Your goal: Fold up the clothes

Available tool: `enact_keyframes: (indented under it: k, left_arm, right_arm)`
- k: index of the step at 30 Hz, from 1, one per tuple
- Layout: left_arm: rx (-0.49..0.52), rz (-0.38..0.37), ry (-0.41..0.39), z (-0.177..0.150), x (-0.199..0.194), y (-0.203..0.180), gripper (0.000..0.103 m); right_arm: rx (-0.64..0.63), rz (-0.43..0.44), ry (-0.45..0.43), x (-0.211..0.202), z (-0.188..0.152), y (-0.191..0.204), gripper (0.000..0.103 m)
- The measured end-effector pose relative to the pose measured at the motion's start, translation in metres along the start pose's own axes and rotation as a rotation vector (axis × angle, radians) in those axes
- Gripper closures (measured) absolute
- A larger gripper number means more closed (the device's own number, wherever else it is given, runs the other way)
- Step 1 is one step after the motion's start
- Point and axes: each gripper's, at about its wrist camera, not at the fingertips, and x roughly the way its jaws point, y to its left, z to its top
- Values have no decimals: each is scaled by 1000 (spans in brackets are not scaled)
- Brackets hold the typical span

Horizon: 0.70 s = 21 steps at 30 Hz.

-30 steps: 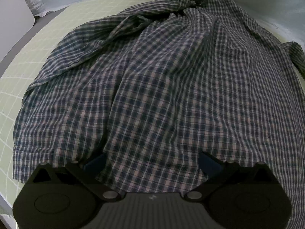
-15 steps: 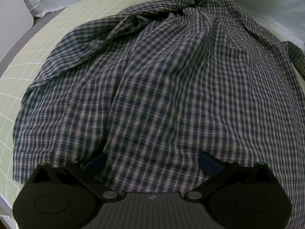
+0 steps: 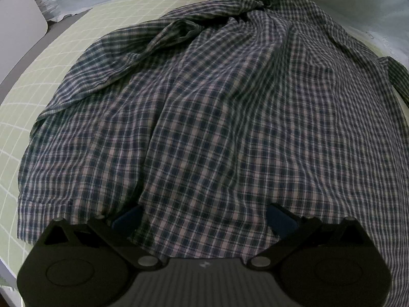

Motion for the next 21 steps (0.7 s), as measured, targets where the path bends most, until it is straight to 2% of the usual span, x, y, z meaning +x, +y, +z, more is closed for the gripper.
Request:
enact_keyframes:
  k: [3, 4, 6, 7, 9, 10, 14, 15, 16, 19, 21]
  left_arm:
    - [-6, 2, -1, 0, 0, 0, 0]
    - [-7, 3, 0, 0, 0, 0, 0]
    - [-10, 4, 2, 0, 0, 0, 0]
    - [-10, 4, 3, 0, 0, 0, 0]
    - [-11, 3, 4, 0, 0, 1, 0]
    - [-10, 3, 4, 1, 1, 1, 0]
    - [-6, 0, 1, 0, 1, 2, 0]
    - [-5, -1, 0, 0, 1, 2, 0]
    - [-5, -2, -1, 1, 1, 2, 0]
    - [0, -4, -2, 0, 2, 2, 0]
    - [5, -6, -5, 0, 2, 2, 0]
  right_arm:
    - [-49, 31, 31, 15, 7, -2, 23]
    - [-65, 61, 36, 16, 9, -4, 28]
    - [-113, 88, 47, 16, 14, -3, 61]
    - [-139, 96, 53, 15, 16, -2, 97]
    - [-265, 29, -12, 3, 19, 7, 98]
    - [-340, -49, -74, -7, 19, 14, 98]
    - [-685, -480, -380, -45, -3, 56, 97]
    - [-764, -525, -405, -46, -14, 67, 97]
    - [-815, -504, -389, -44, -26, 75, 96]
    - [-903, -331, -278, -38, -67, 97, 96]
    - [-955, -258, -260, -44, -94, 113, 96]
